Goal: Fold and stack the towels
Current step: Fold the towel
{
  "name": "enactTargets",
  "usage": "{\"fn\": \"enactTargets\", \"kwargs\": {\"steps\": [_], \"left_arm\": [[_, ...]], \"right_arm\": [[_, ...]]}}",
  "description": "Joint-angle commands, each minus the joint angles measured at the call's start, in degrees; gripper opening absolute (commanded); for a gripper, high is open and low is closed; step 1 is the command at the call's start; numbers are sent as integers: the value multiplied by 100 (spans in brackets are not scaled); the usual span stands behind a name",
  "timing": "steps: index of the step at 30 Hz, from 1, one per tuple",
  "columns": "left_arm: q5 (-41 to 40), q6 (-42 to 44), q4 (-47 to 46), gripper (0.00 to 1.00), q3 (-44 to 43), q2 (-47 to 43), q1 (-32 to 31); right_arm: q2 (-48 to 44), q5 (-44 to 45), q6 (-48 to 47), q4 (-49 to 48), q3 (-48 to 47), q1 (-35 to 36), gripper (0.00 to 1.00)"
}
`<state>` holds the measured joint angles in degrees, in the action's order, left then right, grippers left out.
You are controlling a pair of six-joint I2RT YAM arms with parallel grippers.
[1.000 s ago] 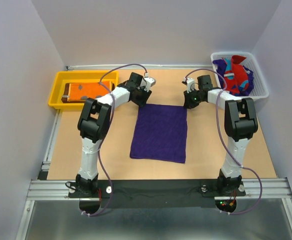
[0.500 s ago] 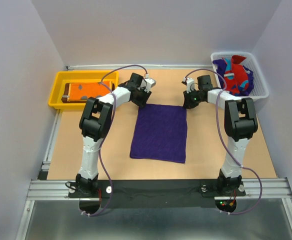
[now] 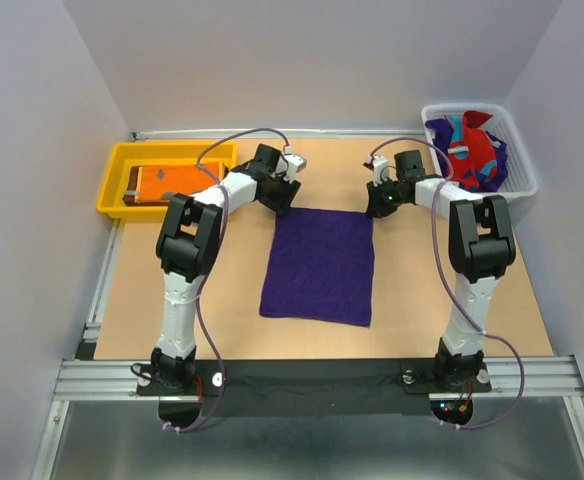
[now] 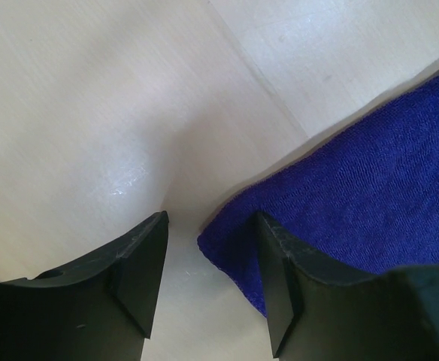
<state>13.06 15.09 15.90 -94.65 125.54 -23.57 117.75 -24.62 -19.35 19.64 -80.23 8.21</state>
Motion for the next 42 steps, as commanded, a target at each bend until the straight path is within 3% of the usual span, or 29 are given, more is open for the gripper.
{"fn": "enactTargets", "kwargs": {"steps": [1,4,9,15,19,24,32,42], "left_arm": [[-137,-41,256,61,-53,77,90],[-58,-15,273,58,-53,68,90],[92,-33,405,40,34,112,98],[48,29,545,27,-18,208,107],[74,55,510,23,-53,217,107],[83,99,432,1,-203,103,151],[328,196,160,0,-844,-2,283],[346,336,-342,0,-573,-363,362]], "right_arm": [[239,265,-104,629,235,41,0],[213,274,-95,629,235,41,0],[178,282,-95,629,253,41,1],[186,239,-86,629,192,41,0],[178,142,-112,620,68,41,0],[204,151,-156,620,-344,41,1],[345,300,-253,620,-1223,41,0],[213,511,-420,576,-1707,111,1]]}}
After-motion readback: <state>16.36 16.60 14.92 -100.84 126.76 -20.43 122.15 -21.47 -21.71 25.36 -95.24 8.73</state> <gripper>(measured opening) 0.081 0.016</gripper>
